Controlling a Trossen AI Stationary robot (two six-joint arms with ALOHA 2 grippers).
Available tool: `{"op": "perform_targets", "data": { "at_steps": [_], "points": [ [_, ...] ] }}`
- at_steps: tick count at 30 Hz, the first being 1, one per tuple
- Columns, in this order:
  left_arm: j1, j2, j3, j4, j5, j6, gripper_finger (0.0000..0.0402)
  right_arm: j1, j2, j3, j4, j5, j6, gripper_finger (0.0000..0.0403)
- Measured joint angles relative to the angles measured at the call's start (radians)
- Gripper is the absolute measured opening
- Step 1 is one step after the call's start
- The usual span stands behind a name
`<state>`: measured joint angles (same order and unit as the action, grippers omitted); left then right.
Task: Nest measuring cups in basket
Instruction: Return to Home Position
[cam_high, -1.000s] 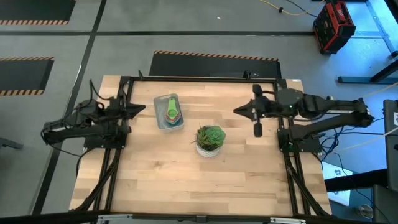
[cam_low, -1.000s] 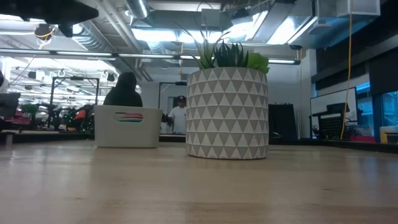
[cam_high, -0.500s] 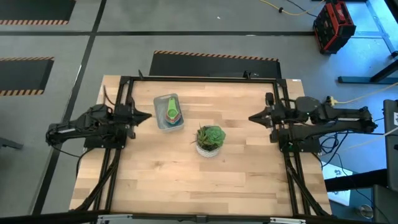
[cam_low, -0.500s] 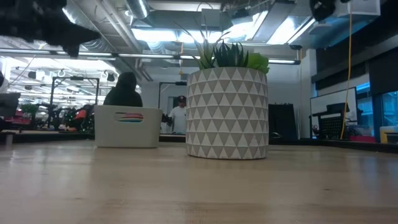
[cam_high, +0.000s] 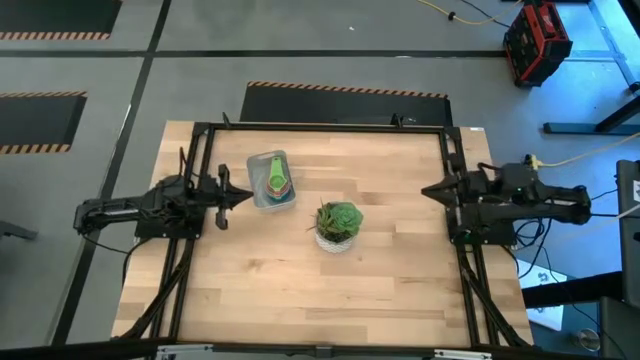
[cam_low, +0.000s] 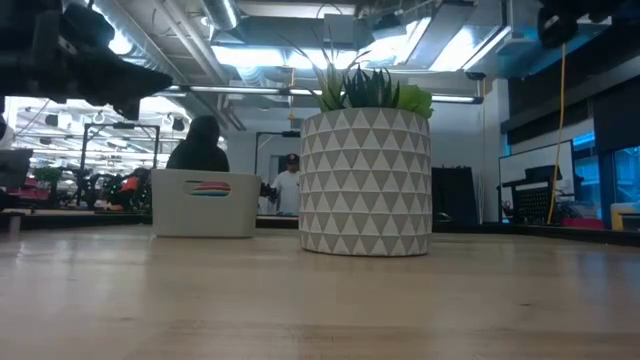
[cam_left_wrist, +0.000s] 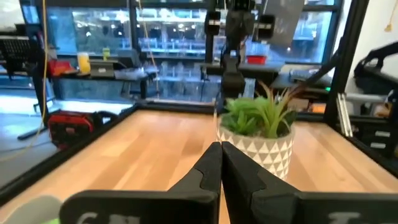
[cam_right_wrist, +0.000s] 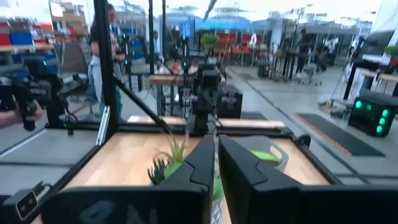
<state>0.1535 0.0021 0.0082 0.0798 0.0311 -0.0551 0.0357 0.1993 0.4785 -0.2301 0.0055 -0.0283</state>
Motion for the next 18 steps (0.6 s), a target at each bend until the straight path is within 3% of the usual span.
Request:
{"op": "perform_targets", "data": {
  "at_steps": [9,18],
  "points": [
    [0.000,0.000,0.000,-0.002,0.008,0.009,0.0002,0.000,-0.200,-0.011,-0.115,-0.002,-0.002,0.0028],
    [0.000,0.002,0.000,-0.009,0.009,0.009,0.0002,0.000,-0.198,-0.073,-0.094,-0.009,-0.016,0.0028]
  ]
}}
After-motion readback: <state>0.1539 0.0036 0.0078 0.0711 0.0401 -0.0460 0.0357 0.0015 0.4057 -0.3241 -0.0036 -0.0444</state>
